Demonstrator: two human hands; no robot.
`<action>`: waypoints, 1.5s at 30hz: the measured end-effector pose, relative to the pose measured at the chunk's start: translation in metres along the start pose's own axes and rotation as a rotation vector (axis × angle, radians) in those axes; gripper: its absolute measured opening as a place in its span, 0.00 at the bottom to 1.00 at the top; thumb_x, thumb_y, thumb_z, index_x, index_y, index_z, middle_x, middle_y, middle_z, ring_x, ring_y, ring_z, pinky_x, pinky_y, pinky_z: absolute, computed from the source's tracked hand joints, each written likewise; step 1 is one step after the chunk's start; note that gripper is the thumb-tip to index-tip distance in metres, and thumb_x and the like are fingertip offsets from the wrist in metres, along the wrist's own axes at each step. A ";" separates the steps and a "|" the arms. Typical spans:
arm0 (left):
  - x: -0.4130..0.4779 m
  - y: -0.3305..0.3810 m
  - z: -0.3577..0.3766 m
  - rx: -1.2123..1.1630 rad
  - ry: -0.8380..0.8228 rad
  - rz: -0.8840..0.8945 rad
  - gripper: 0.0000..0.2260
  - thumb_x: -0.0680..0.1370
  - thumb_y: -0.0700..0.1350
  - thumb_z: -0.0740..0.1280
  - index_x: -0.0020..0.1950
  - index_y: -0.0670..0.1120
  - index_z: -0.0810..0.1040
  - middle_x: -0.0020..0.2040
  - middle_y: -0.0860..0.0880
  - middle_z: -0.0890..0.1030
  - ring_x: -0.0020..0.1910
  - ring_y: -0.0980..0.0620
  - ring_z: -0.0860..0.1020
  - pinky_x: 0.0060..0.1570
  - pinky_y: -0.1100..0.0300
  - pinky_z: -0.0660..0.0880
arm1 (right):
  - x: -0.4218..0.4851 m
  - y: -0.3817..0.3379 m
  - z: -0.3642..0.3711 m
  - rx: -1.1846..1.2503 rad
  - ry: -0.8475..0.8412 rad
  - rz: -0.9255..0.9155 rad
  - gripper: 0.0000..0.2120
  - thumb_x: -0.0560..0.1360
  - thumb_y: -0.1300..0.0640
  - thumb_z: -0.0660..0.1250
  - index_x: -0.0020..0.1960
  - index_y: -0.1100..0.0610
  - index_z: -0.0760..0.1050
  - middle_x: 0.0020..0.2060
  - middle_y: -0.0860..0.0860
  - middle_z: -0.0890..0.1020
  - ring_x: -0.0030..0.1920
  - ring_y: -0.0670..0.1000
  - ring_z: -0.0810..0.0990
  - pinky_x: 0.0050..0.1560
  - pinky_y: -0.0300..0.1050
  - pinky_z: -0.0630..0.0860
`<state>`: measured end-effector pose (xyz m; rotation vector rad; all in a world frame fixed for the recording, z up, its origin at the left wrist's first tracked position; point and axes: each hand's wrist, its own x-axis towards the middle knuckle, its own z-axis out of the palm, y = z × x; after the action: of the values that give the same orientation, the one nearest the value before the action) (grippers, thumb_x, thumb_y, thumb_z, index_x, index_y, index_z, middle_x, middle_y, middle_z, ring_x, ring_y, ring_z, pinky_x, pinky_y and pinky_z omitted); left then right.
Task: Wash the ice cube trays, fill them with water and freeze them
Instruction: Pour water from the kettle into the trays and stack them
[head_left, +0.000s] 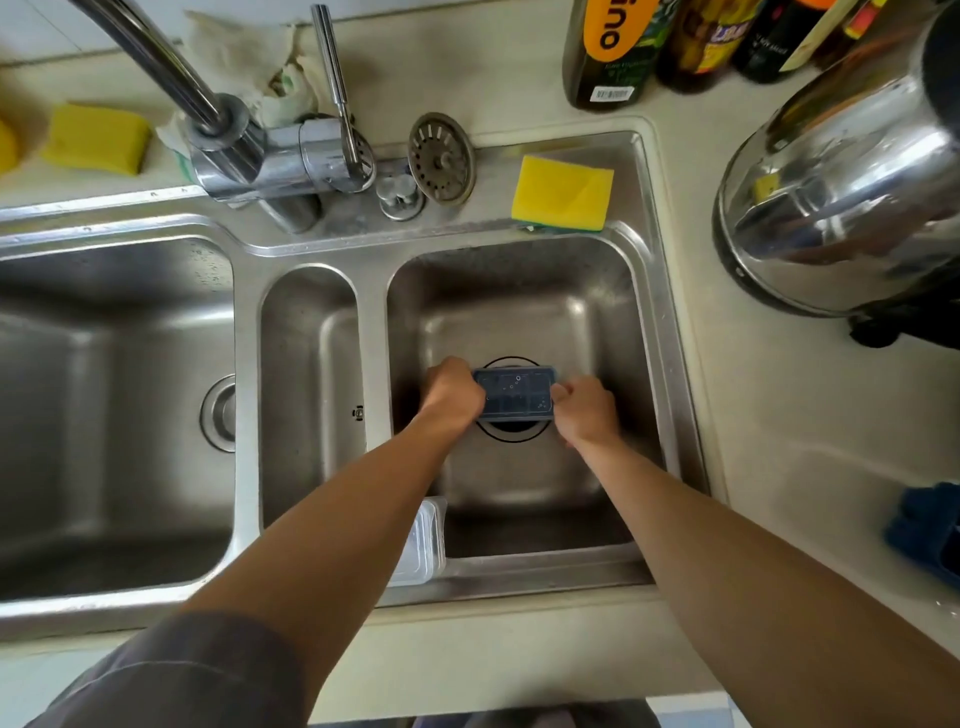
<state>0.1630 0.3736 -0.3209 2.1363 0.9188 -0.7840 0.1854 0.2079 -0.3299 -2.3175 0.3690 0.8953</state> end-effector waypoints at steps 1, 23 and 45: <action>0.001 0.001 0.000 0.001 -0.002 -0.006 0.09 0.80 0.36 0.65 0.59 0.37 0.79 0.54 0.38 0.81 0.50 0.38 0.83 0.53 0.45 0.83 | -0.001 0.000 0.002 -0.029 0.010 -0.007 0.14 0.85 0.56 0.60 0.54 0.64 0.80 0.48 0.60 0.82 0.44 0.57 0.79 0.38 0.45 0.71; -0.103 0.048 -0.036 -0.392 0.220 0.031 0.32 0.82 0.67 0.50 0.64 0.41 0.77 0.54 0.41 0.79 0.45 0.45 0.80 0.45 0.49 0.82 | -0.116 -0.016 -0.089 0.174 -0.045 -0.367 0.07 0.83 0.52 0.65 0.46 0.52 0.76 0.35 0.50 0.83 0.28 0.40 0.80 0.28 0.32 0.74; -0.195 0.125 -0.086 0.031 0.388 0.399 0.20 0.85 0.50 0.54 0.54 0.38 0.80 0.52 0.38 0.83 0.53 0.38 0.80 0.46 0.55 0.69 | -0.156 -0.090 -0.197 -0.157 -0.112 -0.493 0.33 0.81 0.31 0.51 0.54 0.58 0.79 0.44 0.56 0.82 0.40 0.51 0.81 0.32 0.41 0.71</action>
<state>0.1708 0.3009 -0.0845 2.4382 0.6297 -0.1892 0.2126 0.1569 -0.0690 -2.3274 -0.3210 0.8169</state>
